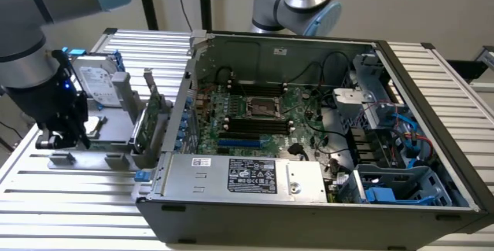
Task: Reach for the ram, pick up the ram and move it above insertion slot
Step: 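Pick up the ram and move it above insertion slot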
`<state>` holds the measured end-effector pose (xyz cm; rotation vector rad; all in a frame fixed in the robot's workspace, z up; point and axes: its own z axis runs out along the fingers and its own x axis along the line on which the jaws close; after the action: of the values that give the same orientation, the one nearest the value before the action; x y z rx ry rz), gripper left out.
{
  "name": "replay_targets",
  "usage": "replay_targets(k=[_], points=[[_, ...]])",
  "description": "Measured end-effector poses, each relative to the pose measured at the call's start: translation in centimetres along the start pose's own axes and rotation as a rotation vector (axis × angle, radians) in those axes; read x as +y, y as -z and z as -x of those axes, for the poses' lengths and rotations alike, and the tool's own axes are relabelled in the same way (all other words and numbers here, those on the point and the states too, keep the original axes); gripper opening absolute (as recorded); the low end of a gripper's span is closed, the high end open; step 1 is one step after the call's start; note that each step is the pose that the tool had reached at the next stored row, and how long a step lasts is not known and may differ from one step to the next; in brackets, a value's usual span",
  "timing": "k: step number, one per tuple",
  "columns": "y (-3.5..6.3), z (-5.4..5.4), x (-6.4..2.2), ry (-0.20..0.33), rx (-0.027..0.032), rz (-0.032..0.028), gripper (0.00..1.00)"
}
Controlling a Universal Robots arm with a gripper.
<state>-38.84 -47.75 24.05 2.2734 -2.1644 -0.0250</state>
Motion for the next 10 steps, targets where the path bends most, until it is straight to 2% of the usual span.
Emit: replay_targets(k=[10], points=[[4.53, 0.0, -0.54, 0.000, 0.0018, 0.0002, 0.14]])
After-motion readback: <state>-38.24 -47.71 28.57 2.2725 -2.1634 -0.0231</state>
